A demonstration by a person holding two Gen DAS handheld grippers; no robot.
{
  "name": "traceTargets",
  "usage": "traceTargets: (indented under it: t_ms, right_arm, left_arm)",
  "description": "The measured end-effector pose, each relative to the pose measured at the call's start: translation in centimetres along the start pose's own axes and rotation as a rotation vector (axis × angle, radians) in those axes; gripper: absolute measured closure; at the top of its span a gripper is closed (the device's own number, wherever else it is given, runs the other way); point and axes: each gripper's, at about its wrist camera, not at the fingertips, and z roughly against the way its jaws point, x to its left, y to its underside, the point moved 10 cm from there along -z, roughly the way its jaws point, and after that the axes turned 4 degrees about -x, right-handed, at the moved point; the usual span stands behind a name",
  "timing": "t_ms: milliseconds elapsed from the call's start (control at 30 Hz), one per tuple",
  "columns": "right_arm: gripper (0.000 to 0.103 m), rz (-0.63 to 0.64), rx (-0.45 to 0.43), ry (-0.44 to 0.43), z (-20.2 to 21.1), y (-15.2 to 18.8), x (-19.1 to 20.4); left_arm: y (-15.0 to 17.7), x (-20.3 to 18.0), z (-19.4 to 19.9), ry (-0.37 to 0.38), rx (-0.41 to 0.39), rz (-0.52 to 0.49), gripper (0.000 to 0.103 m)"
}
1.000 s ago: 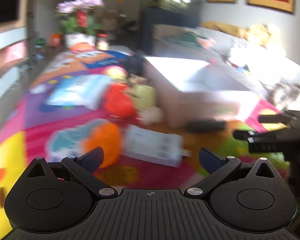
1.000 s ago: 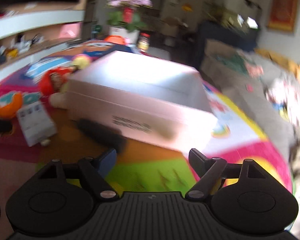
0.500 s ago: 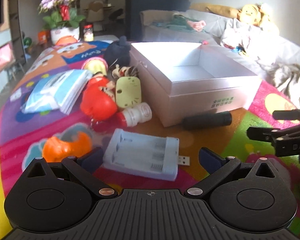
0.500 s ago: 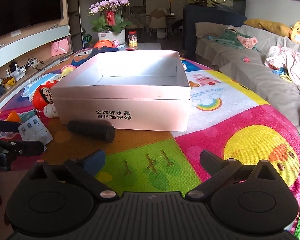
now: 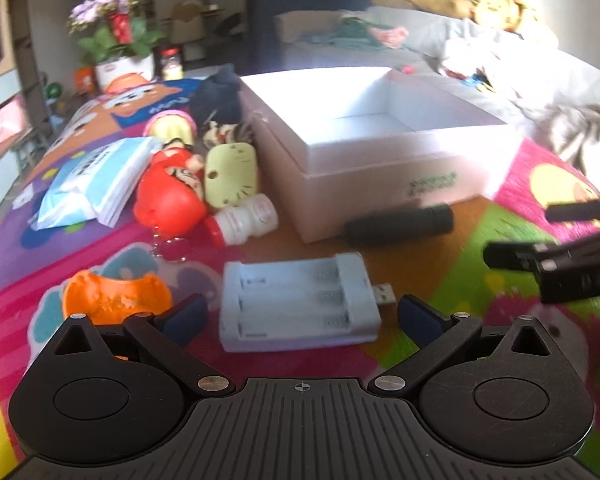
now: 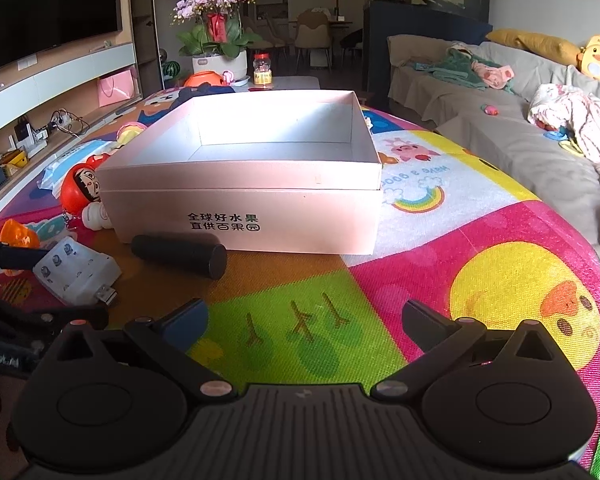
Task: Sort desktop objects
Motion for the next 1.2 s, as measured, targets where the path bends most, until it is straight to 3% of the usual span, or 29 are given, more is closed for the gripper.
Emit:
traceTargets:
  t_ms: [200,367,633,667,700,767,1200]
  right_arm:
    - [0.000,0.005,0.010,0.013,-0.2,-0.1,0.4]
    - [0.000,-0.086,0.073,-0.112,-1.3,-0.8,4.1]
    - [0.001,-0.094,0.074,-0.029,-4.4,-2.4,8.3]
    - [0.006,-0.092,0.067,-0.022,-4.5,-2.6,8.4]
    - [0.018,-0.084,0.057,-0.014,-4.6,-2.9,8.4]
    - [0.026,-0.064,0.050,-0.027,-4.5,-3.0,8.3]
    - [0.025,0.091,0.014,-0.072,2.0,1.7,3.6]
  left_arm:
    - [0.1,0.6,0.3,-0.031,-0.001,-0.015,0.000]
    - [0.6,2.6,1.3,-0.082,-0.016,-0.011,0.000]
    - [1.3,2.5,1.9,-0.043,-0.018,-0.010,0.000]
    - [1.3,2.5,1.9,-0.041,-0.017,-0.005,0.000]
    - [1.3,2.6,1.8,-0.036,-0.012,0.003,0.000]
    - [1.4,2.8,1.7,-0.021,-0.006,0.026,0.000]
    - [1.2,2.4,1.5,-0.006,0.011,0.002,0.000]
